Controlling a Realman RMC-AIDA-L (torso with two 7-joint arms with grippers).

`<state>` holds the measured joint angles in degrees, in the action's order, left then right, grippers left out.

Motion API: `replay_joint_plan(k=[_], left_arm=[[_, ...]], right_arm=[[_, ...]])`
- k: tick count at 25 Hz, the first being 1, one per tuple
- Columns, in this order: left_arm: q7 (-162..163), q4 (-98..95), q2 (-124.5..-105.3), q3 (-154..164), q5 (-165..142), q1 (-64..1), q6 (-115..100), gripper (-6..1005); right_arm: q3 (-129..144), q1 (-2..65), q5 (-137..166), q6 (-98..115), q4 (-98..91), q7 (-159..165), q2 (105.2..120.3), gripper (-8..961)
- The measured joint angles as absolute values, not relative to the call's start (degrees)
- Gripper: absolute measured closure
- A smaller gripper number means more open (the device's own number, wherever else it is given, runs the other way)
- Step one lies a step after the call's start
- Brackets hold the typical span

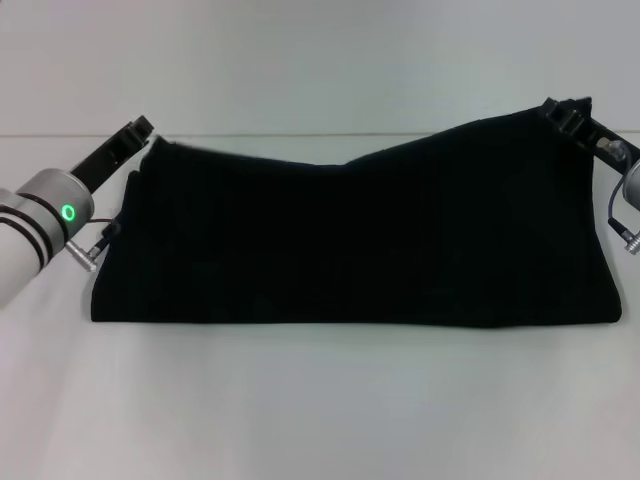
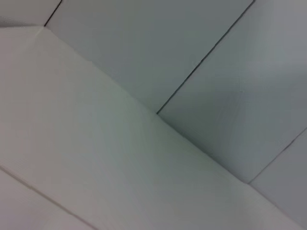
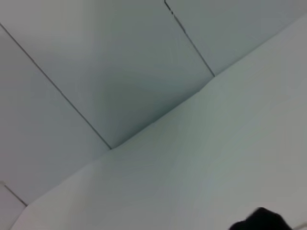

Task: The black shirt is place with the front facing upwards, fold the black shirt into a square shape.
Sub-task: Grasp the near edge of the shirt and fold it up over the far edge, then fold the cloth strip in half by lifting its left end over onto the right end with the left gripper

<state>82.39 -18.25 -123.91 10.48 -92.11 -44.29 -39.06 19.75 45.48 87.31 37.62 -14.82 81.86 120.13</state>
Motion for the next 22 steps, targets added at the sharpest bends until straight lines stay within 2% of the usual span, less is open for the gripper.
replay_joint_plan(k=[4,10,15,17,18,19,22], left_arm=[[79.1,-16.9,-123.92,10.7,-89.2,-44.4,-39.0,786],[79.0,-16.4,-123.93,10.5,-88.7,-43.2,-39.9,565],[80.2,-16.3,-123.67,11.0,-89.4,-40.5,-47.4,319],[85.0,-16.5,-122.89,13.1,-89.9,-37.6,-54.4,309],[85.0,-16.5,-122.89,13.1,-89.9,-37.6,-54.4,303],[88.0,-16.7,-121.59,15.8,-90.0,-35.2,-60.2,298],[88.8,-16.8,-119.82,18.6,-90.1,-32.5,-68.6,283]], right_arm=[[19.7,45.9,83.7,34.6,-13.8,79.1,120.14,708],[19.4,45.1,80.4,33.1,-13.3,79.0,120.08,437],[19.7,43.3,77.7,36.9,-13.3,79.5,119.93,252],[20.2,41.2,77.9,44.7,-13.3,79.1,119.81,114],[20.2,41.2,77.9,44.7,-13.3,79.1,119.81,114],[20.5,40.4,78.0,47.6,-13.3,79.0,119.74,114],[24.1,37.8,78.1,56.0,-14.4,78.9,119.34,114]])
